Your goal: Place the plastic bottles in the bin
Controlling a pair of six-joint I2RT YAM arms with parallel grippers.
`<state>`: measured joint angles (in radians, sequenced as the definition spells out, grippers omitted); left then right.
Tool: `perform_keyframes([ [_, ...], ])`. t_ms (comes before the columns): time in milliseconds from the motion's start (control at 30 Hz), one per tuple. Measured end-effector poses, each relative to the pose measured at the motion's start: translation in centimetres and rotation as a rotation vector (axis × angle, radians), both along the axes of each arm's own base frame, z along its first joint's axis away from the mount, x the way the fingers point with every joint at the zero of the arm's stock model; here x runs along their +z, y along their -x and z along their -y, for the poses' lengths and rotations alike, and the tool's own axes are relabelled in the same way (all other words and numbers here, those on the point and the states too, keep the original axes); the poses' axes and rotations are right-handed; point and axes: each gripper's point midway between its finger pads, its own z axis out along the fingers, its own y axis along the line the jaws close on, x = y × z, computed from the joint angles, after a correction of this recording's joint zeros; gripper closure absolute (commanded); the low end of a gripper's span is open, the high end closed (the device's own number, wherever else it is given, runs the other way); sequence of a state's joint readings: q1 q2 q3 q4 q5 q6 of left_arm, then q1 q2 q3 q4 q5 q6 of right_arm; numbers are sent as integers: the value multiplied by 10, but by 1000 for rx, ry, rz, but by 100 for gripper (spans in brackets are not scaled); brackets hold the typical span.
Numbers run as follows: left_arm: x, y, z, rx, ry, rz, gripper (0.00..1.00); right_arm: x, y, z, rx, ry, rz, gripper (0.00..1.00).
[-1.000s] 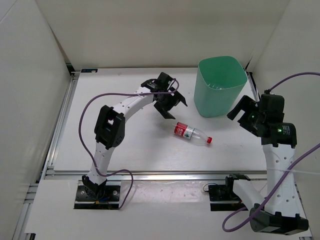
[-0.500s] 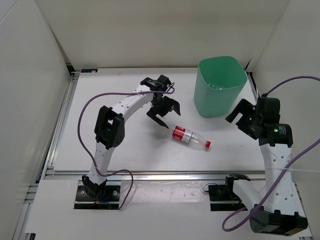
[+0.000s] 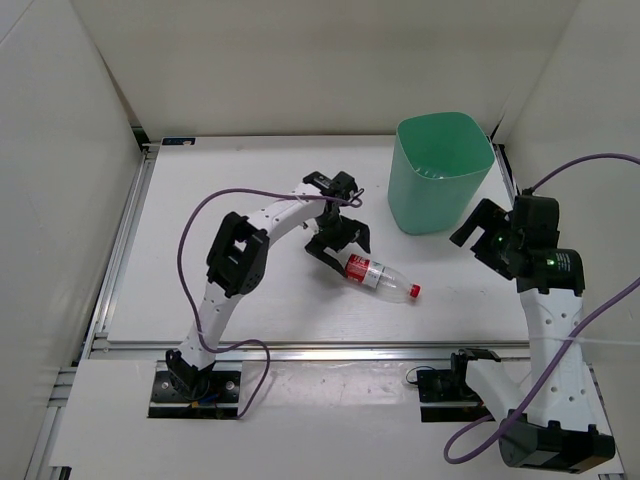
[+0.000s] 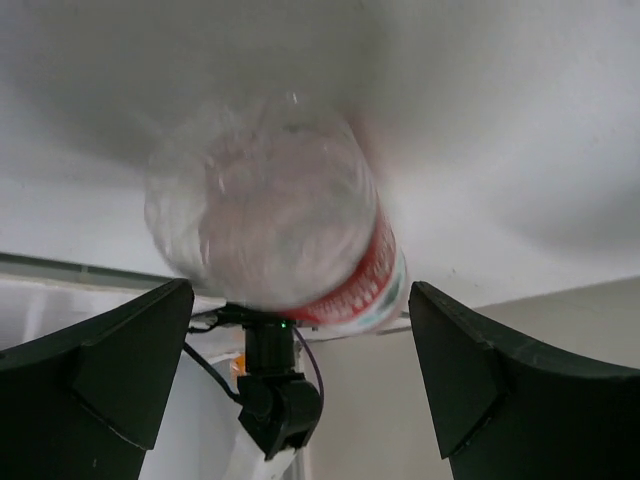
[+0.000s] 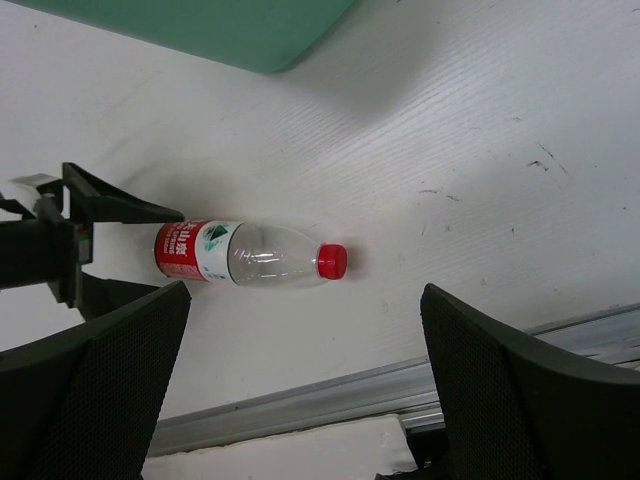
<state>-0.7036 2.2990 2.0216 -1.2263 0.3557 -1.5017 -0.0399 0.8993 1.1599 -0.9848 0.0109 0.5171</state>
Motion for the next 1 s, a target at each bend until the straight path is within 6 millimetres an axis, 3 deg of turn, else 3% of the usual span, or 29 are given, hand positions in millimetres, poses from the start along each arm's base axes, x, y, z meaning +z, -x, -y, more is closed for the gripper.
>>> perform_keyframes([
  [200,-37,7,4,-12,-44,-52,4,-5,5,0,-1,1,-2,0],
  [267,-47,6,6,-12,-42,-61,29,-6,6,0,-1,1,-6,0],
  [300,-50,8,8,-13,-24,-75,46,-6,6,0,-3,2,-5,0],
  [333,-51,9,9,-16,-10,-83,51,-6,6,1,-3,3,-5,0],
  [500,-48,-3,2,-27,12,-36,53,-5,7,2,-10,12,0,0],
  [567,-44,-21,-8,-13,-16,15,54,-5,8,3,-12,14,4,0],
  [633,-33,-50,-19,19,-35,98,55,-8,10,3,-14,15,0,0],
  [767,14,-125,-45,130,-10,335,55,-12,12,3,-14,15,-14,0],
  [833,50,-161,-61,195,26,476,55,-12,12,3,-15,14,-14,0],
  [900,96,-197,-67,234,71,639,55,-11,12,3,-15,14,-15,0],
  [1000,198,-254,-51,271,228,980,55,-3,9,3,-15,14,-2,0],
])
